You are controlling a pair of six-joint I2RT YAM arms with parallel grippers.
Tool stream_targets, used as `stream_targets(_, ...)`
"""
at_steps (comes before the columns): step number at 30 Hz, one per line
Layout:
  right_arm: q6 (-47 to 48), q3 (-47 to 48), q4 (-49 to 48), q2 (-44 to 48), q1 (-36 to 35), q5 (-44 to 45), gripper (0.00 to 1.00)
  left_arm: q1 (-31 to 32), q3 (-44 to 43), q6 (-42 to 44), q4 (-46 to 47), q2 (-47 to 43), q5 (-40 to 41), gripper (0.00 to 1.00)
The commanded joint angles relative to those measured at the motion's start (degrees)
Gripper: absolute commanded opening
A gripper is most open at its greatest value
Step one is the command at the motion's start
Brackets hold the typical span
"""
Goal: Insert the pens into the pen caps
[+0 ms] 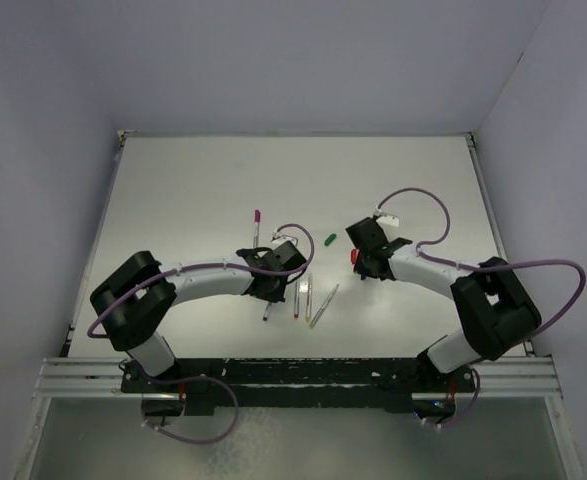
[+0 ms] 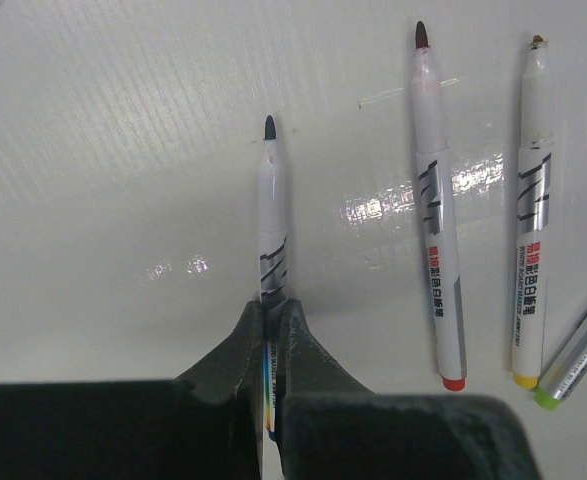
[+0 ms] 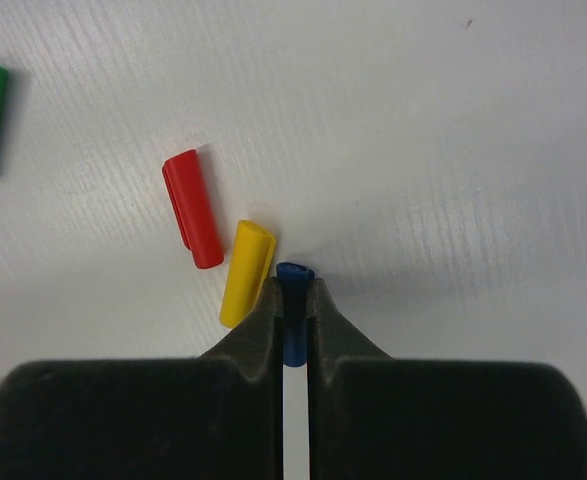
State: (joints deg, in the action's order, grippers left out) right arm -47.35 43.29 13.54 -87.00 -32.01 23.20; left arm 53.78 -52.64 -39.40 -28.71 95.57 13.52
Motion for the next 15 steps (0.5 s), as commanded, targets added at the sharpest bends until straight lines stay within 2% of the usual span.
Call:
stream_targets(1,-0.88,-3.29,4.04,-0.89,0.07,-4.31,0.0,0.51,4.88,-0.12,-2.18,7.2,-4.55,0.0)
stream_targets(8,0.98,-1.95,3.33,1.02,0.04,-3.9,0.0,0.62,2.92,1.5,-2.23,5.34,-3.81,0.0)
stream_targets(15,4.64,2.38,5.09,9.27,0.02,0.2,0.0,0.71,1.16,2.06,-2.79,-1.63,-0.73,0.0)
